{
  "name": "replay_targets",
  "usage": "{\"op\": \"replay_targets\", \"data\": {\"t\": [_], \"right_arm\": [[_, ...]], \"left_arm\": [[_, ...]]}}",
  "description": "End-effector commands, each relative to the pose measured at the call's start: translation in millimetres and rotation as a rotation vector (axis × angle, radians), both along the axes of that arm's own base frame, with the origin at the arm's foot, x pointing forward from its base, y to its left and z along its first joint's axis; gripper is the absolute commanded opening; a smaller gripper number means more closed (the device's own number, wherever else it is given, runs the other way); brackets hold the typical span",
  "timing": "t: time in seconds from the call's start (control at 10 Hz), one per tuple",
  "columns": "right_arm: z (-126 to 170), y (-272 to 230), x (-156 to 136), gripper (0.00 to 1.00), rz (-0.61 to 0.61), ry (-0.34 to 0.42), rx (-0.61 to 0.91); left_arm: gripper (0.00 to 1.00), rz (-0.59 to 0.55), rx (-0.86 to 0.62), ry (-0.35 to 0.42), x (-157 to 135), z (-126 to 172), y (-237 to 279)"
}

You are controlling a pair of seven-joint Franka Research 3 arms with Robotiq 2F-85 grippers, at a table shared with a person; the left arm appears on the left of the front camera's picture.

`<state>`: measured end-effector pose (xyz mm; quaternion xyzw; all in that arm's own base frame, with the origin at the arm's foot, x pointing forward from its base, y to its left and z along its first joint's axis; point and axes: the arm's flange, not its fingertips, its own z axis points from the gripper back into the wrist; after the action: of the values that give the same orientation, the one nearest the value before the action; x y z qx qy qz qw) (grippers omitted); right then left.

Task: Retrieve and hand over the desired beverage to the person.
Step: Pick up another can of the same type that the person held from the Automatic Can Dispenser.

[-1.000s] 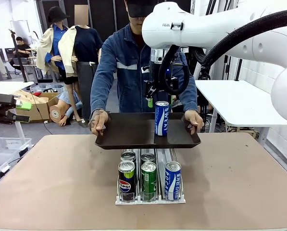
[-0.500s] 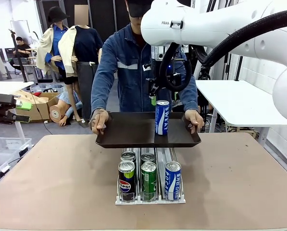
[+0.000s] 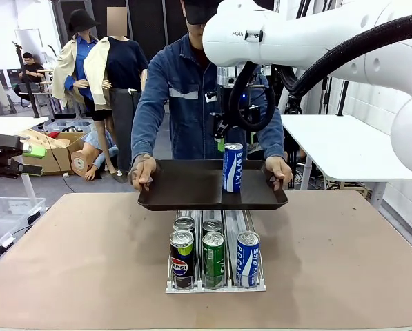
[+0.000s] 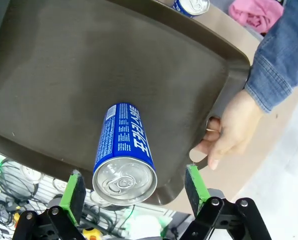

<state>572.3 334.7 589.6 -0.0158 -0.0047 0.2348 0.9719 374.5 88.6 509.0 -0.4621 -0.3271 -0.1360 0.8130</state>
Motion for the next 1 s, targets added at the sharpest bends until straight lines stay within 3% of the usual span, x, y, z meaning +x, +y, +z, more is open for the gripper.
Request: {"op": "replay_targets", "data": {"t": [0.0, 0.7, 0.9], "right_arm": [[-0.8, 1.4, 1.1, 1.0, 0.003, -0.001, 0.017], [0.0, 0.0, 0.0, 1.0, 0.0, 0.0, 0.0], [16.1, -28.6, -15.2, 1.0, -0.039, 0.049, 0.166]], "left_arm": [[1.0, -0.005, -0.009, -0.009, -1.3, 0.2, 1.7], [1.0, -0.005, -0.009, -0.009, -1.3, 0.2, 1.7], [1.0, -0.005, -0.009, -0.009, -1.3, 0.2, 1.7]]}}
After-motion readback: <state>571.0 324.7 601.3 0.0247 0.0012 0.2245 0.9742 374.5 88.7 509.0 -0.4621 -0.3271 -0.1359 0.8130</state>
